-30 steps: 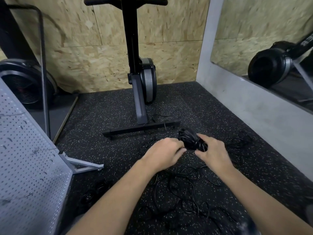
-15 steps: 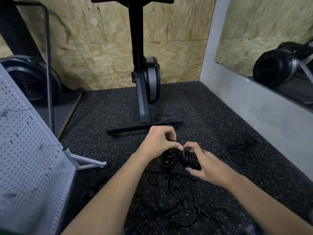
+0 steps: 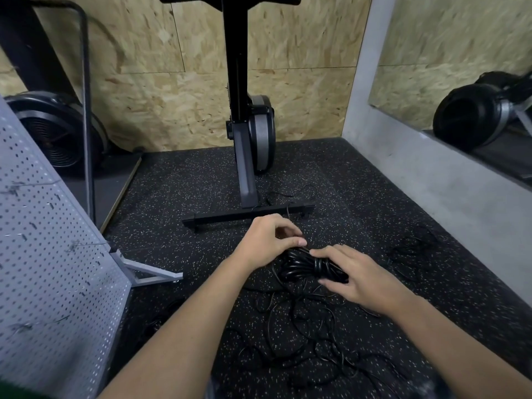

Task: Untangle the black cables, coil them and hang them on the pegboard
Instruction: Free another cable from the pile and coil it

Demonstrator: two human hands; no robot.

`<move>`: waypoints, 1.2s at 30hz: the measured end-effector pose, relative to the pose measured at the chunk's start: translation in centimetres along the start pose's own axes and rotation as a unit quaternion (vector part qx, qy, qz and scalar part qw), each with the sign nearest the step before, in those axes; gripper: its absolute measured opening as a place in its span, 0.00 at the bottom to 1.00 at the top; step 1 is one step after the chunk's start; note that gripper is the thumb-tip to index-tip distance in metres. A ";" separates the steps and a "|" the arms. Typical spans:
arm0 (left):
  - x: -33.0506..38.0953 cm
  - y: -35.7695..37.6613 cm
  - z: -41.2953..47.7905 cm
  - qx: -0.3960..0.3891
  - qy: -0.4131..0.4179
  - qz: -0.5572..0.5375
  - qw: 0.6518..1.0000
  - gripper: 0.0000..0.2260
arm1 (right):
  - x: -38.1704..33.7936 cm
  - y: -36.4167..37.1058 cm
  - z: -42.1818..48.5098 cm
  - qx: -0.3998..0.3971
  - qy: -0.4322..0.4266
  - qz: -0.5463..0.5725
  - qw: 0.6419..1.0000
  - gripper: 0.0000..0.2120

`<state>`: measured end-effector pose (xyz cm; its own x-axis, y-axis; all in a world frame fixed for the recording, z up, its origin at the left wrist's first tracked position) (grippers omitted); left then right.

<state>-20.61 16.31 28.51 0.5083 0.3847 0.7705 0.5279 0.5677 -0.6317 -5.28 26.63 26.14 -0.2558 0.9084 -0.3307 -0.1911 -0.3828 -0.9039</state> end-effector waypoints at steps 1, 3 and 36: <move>-0.5 -0.1 0.0 0.005 -0.021 -0.023 0.999 0.08 | 0.4 -0.3 -0.2 0.014 0.013 0.027 0.999 0.24; -2.1 0.2 -0.1 -0.020 -0.097 -0.109 0.989 0.11 | 1.0 -1.0 -0.5 0.047 0.040 0.093 0.994 0.23; -2.6 9.4 -2.1 -0.265 -0.199 -0.061 0.941 0.10 | 5.8 -4.3 -2.7 0.263 0.276 0.096 0.920 0.20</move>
<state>-15.51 19.10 20.38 0.1818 0.6431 0.7439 0.8852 0.2224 -0.4086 -3.41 33.95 27.37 0.1593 0.7077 -0.6883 -0.6614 -0.4411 -0.6066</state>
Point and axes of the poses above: each hand's wrist, its own z-axis towards the middle knuckle, its own y-axis out of the palm, x = y × z, the point moved 9 cm from there along z, towards the middle knuckle, and after that the axes turned 12 degrees about -y, right-handed, at the moved point
